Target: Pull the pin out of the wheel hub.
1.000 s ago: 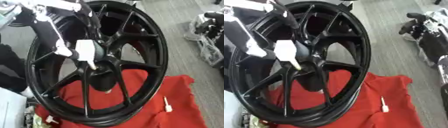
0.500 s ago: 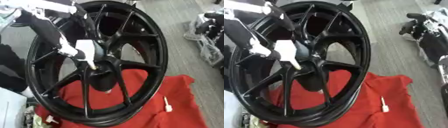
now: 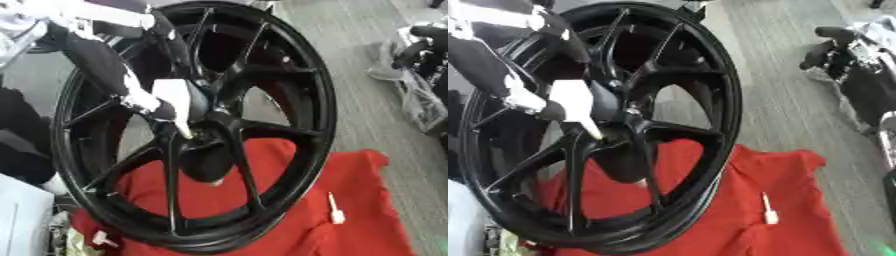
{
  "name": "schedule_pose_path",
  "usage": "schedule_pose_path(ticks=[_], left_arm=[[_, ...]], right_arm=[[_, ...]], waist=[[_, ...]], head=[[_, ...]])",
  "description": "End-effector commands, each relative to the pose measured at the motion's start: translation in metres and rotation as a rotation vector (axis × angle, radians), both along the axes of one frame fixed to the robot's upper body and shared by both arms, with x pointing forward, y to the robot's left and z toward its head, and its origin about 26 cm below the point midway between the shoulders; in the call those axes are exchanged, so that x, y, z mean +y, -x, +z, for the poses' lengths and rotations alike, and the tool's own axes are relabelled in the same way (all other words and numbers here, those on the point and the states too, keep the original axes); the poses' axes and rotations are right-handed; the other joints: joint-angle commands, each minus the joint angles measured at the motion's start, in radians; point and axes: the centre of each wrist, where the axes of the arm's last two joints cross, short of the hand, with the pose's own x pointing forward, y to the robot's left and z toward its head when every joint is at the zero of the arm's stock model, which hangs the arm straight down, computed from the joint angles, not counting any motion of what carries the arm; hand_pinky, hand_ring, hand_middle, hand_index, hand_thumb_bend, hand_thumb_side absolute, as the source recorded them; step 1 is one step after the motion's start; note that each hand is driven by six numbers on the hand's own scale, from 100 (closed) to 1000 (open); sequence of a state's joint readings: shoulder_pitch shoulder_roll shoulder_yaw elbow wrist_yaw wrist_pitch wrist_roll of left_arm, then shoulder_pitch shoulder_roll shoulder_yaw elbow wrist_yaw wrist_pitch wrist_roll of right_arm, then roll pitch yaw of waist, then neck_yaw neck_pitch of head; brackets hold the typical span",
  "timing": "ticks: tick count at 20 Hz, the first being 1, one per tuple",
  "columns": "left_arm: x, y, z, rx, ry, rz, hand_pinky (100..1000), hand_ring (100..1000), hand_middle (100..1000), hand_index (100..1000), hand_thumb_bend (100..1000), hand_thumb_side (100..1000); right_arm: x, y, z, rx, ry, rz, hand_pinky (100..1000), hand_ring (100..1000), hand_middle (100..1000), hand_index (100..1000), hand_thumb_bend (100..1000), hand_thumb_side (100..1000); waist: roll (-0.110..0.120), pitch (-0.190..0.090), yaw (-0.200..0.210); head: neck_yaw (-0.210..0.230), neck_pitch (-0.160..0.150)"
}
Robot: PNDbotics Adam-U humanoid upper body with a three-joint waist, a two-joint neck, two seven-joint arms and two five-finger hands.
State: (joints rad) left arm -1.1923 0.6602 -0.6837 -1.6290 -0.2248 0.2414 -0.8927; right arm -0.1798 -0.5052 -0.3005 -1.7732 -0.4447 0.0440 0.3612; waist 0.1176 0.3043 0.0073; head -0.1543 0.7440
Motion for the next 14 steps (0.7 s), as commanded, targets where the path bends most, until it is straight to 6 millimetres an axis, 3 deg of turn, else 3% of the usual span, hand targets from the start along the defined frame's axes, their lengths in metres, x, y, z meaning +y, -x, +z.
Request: schedule_pose_path(ticks=[1,14], left_arm=[[0.0052,0.0008,0.0088,-0.024,-0.010,0.017,937,868,778,855,568,468],[-0.0020,0.0004,0.0064,-0.076,-0.034,-0.015,936,869,778,845,580,359]], right_arm=[[-0.0020,0.0008,0.0118,-0.021,0.033,0.002,931,622,568,808,100,637],[-0.0018,0.0004,0.0118,-0.019,0.033,0.006,932,624,570,808,100,638]], waist=[[-0.005,-0.024,-0.002],[-0.005,-0.023,-0.007]], head=[[-0.001,-0.003],[-0.003,-0.011]])
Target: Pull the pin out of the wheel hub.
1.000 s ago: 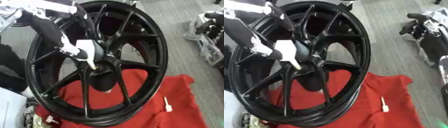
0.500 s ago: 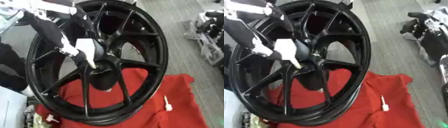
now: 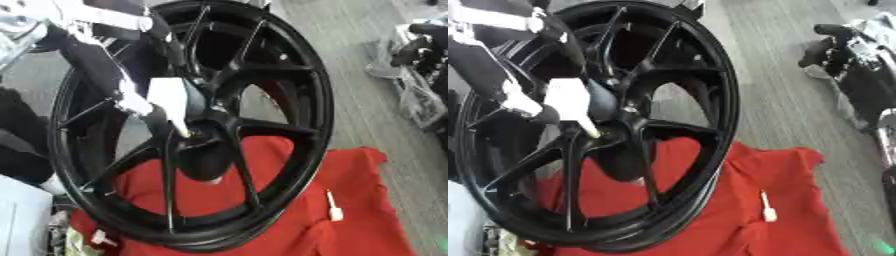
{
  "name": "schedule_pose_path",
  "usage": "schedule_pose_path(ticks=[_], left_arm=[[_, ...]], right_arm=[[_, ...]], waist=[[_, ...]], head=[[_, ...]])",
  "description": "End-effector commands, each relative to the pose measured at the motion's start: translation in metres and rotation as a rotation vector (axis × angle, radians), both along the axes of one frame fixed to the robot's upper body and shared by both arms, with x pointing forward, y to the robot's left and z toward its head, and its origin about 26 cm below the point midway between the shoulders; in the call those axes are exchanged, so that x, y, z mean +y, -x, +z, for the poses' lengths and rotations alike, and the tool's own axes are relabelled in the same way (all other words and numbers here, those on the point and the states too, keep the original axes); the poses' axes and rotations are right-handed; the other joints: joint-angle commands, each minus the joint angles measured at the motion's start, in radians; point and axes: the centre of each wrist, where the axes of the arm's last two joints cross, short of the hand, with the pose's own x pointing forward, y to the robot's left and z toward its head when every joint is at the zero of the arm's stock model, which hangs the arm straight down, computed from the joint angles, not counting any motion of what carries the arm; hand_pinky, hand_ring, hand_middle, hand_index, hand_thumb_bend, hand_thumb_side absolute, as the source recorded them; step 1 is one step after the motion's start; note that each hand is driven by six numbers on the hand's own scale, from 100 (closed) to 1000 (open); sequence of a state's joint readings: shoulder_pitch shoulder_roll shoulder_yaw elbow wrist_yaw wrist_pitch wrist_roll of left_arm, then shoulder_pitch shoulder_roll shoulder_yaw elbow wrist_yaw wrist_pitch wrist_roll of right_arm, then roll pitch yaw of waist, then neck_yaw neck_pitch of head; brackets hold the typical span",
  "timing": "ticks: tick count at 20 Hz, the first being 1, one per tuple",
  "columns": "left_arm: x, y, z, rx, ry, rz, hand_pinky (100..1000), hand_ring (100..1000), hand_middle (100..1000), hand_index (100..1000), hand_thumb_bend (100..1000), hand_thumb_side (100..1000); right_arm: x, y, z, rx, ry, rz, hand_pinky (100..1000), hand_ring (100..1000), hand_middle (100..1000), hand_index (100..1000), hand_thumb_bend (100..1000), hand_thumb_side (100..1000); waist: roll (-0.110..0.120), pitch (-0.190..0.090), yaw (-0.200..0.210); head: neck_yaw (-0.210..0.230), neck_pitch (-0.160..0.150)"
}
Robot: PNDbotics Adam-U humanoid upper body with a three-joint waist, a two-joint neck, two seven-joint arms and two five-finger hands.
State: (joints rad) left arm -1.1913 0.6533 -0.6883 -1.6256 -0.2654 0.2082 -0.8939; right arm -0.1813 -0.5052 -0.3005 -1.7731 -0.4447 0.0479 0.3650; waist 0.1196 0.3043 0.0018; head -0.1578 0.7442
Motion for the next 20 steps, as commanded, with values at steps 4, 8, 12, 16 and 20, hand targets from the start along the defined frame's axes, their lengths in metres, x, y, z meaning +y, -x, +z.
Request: schedule_pose_path(ticks=[4,8,12,16,20], left_arm=[[-0.005,-0.002,0.005,-0.052,-0.016,-0.002,934,868,778,850,569,338],[-0.010,-0.005,0.002,-0.063,-0.017,-0.001,930,864,771,843,527,307],[-0.012,-0.006,0.001,-0.066,-0.004,0.000,916,853,756,812,443,256],[-0.013,-0.005,0.000,-0.056,-0.005,0.004,900,839,741,746,402,194],[-0.013,-0.004,-0.001,-0.043,-0.038,0.000,892,833,729,682,398,191]], right_arm=[[-0.002,0.000,0.011,-0.022,0.032,0.004,933,624,571,809,100,639],[-0.002,0.000,0.011,-0.021,0.033,0.006,934,625,572,809,100,640],[-0.001,0.000,0.011,-0.022,0.032,0.007,934,625,573,809,100,640],[-0.002,0.000,0.012,-0.022,0.031,0.007,934,626,573,810,100,640],[-0.002,0.000,0.012,-0.021,0.031,0.006,935,626,574,810,100,640]], waist=[[-0.008,-0.022,-0.003],[-0.008,-0.021,-0.005],[-0.008,-0.020,-0.006],[-0.007,-0.020,-0.006],[-0.006,-0.021,-0.006]], head=[[0.001,-0.012],[0.002,-0.011],[0.001,-0.010],[0.000,-0.009],[0.001,-0.007]])
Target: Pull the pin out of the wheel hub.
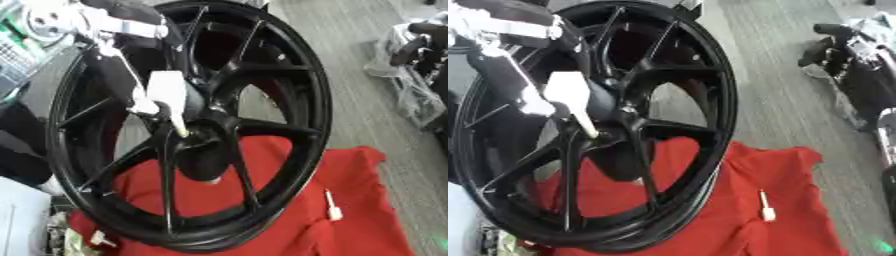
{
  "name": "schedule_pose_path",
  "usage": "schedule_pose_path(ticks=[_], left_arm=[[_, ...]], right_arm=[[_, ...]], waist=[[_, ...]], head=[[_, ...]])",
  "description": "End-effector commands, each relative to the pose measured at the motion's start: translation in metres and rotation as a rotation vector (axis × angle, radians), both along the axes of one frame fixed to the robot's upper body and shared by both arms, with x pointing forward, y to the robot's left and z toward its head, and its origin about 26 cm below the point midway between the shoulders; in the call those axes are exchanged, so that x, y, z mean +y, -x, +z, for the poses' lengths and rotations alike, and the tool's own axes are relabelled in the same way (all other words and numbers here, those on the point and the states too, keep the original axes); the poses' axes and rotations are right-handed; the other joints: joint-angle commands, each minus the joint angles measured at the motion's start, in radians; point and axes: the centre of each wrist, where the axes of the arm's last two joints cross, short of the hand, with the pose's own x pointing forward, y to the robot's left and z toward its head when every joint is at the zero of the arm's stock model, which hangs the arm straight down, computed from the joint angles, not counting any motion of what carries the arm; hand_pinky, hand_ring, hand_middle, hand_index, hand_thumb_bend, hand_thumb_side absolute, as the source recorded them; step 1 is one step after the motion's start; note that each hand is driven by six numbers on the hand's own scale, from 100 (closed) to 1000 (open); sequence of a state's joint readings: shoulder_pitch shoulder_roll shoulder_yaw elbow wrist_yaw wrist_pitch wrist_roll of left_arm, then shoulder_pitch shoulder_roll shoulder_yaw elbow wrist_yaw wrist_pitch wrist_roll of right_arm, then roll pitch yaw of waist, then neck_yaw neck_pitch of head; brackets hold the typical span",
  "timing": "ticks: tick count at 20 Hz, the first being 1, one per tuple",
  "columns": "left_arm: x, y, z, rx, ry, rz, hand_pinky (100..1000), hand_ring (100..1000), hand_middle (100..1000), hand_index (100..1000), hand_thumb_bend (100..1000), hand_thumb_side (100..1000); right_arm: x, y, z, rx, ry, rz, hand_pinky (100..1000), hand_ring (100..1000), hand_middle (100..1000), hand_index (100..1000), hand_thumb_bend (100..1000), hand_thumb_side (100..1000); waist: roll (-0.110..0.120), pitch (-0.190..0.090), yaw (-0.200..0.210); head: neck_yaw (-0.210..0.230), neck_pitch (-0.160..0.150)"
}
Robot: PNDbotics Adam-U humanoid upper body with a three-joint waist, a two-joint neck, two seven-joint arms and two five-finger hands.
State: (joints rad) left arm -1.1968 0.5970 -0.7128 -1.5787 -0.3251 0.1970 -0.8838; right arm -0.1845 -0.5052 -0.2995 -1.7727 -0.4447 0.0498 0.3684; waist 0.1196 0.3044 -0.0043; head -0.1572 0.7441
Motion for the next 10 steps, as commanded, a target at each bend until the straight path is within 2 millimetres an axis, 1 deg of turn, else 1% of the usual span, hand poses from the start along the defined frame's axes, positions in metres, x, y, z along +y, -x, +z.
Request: schedule_pose_path(ticks=[1,4,10], left_arm=[[0.0028,0.0036,0.0110,-0.028,-0.022,0.000,890,833,726,677,393,176],[0.0042,0.0031,0.0088,-0.031,-0.039,-0.001,883,828,709,622,345,100],[0.0047,0.0070,0.0125,-0.032,-0.028,-0.011,860,811,668,528,206,100]], right_arm=[[-0.0028,0.0006,0.0110,-0.021,0.030,0.001,935,627,574,810,100,641],[-0.0031,0.0008,0.0110,-0.021,0.031,-0.001,935,627,575,810,100,641],[-0.0030,0.0009,0.0107,-0.018,0.035,0.002,936,628,576,811,100,642]], waist=[[-0.006,-0.021,0.001],[-0.005,-0.020,0.001],[-0.005,-0.020,0.002]], head=[[0.000,-0.007],[0.001,-0.004],[0.000,-0.003]])
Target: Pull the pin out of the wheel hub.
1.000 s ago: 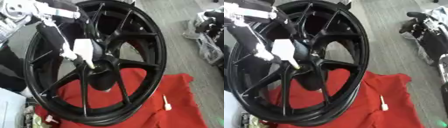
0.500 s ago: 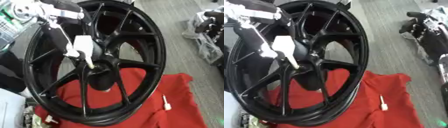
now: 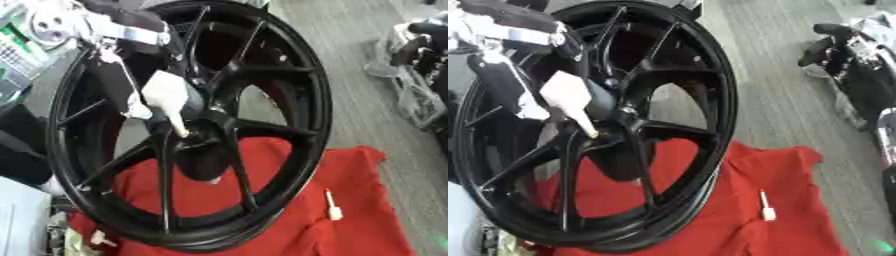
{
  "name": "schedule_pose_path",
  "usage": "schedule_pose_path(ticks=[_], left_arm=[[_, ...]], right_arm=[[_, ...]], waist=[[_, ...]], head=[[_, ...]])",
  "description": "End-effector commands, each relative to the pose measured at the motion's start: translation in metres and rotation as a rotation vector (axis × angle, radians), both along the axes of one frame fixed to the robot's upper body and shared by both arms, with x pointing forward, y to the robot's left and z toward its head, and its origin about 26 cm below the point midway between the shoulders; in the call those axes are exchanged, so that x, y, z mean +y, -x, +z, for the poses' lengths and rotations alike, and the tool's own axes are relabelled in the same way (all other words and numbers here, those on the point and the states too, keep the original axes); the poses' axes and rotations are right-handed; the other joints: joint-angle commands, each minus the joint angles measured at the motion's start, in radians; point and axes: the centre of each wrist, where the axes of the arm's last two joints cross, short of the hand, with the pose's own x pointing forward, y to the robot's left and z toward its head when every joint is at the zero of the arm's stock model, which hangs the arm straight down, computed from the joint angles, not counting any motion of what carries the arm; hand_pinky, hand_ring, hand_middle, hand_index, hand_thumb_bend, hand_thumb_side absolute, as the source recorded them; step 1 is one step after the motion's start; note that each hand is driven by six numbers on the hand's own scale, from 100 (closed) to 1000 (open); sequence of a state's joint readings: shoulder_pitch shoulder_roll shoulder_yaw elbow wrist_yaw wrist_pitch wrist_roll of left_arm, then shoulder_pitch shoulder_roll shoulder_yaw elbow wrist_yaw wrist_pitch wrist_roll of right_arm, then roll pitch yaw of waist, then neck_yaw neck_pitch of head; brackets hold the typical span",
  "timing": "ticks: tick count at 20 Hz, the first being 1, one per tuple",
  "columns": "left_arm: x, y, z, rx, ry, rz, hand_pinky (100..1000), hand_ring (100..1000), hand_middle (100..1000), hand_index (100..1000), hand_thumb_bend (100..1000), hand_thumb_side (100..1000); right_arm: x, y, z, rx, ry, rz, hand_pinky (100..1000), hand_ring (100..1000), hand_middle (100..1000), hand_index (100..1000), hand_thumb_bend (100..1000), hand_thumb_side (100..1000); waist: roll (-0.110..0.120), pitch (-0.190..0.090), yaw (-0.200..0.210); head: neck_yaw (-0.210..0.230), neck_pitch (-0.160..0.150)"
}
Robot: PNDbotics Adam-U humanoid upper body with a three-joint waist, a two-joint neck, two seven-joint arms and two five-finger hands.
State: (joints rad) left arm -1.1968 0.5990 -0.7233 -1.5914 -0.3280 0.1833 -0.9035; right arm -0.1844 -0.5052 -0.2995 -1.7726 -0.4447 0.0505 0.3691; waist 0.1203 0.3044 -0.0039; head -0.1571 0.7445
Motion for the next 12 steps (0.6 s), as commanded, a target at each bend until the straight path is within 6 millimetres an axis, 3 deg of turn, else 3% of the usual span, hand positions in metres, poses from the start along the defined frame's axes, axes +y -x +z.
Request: schedule_pose_path(ticks=[1,6,12], left_arm=[[0.007,0.006,0.015,-0.035,0.005,0.010,856,807,660,507,191,100],[0.009,0.016,0.026,-0.059,0.029,-0.014,840,790,633,420,220,100],[0.026,0.041,0.059,-0.175,0.114,-0.056,839,789,635,376,222,100]], right_arm=[[-0.003,0.001,0.011,-0.019,0.035,0.002,936,628,577,811,100,642],[-0.004,0.001,0.011,-0.019,0.035,0.001,936,629,578,811,100,642],[-0.005,0.002,0.010,-0.016,0.037,-0.003,936,630,579,811,100,642]], waist=[[-0.005,-0.021,0.002],[-0.005,-0.022,0.004],[-0.005,-0.023,0.009]], head=[[0.000,-0.003],[-0.002,-0.002],[-0.006,0.000]])
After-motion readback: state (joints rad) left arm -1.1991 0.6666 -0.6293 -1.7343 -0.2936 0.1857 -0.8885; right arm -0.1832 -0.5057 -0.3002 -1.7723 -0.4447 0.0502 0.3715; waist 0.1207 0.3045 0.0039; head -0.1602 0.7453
